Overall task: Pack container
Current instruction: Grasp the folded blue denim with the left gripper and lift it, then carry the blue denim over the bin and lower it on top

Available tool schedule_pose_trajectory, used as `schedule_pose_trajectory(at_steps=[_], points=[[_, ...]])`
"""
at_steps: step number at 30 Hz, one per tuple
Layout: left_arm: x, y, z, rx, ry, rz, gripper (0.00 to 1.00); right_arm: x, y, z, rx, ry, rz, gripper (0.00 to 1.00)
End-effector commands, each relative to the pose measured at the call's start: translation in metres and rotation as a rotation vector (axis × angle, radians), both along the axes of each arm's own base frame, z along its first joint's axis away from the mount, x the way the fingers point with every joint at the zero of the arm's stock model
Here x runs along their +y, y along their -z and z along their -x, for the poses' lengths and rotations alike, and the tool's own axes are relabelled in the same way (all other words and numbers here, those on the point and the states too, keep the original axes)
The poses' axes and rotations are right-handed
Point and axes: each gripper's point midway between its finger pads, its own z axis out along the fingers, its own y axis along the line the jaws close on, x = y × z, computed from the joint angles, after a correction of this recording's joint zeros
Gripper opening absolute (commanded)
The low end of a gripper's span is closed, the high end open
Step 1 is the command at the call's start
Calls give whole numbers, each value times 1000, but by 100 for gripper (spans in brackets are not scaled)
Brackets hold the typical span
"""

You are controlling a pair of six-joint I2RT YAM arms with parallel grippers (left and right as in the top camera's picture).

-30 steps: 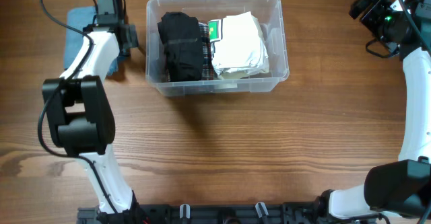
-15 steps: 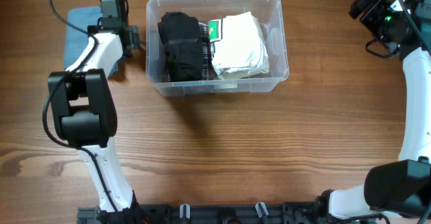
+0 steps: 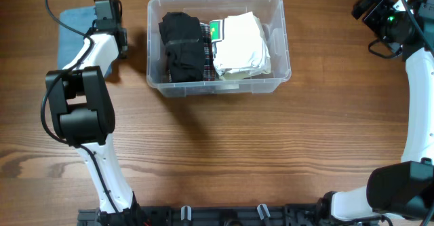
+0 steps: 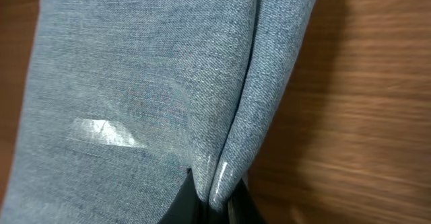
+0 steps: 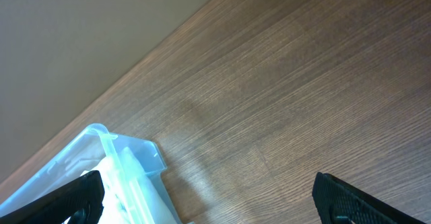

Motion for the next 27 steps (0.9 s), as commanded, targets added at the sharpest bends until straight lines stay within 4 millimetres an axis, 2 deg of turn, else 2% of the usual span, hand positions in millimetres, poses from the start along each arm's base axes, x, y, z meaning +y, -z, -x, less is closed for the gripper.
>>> schedule_pose_trajectory(at_steps=[1,4,6,8,11,13,18,19,20,24,27], points=[[37,-5,23,41,-155,-145,4,3,-4,-1,-10,-6,-9,100],[35,-31,27,5,-185,-122,4,3,-4,-1,-10,-6,-9,100],[33,-56,27,-35,-176,-109,4,3,-4,-1,-10,-6,-9,100],[31,-87,26,-88,-170,-113,4,3,-4,-1,-10,-6,-9,100],[23,-144,28,-155,-106,-147,4,3,-4,-1,-10,-7,-9,100],[15,-171,31,-182,-66,-170,4,3,-4,-1,-10,-6,-9,100],[-15,-247,42,-333,-5,-178,4,3,-3,-1,-10,-6,-9,100],[-25,-260,44,-344,34,-194,4,3,-4,-1,-10,-6,-9,100],[-44,-273,46,-340,128,-219,4,3,-4,-1,-10,-6,-9,100],[-118,-300,54,-297,447,-325,4,3,-4,-1,-10,-6,-8,100],[-198,-306,66,-252,720,-444,4,3,-4,-1,-10,-6,-9,100]])
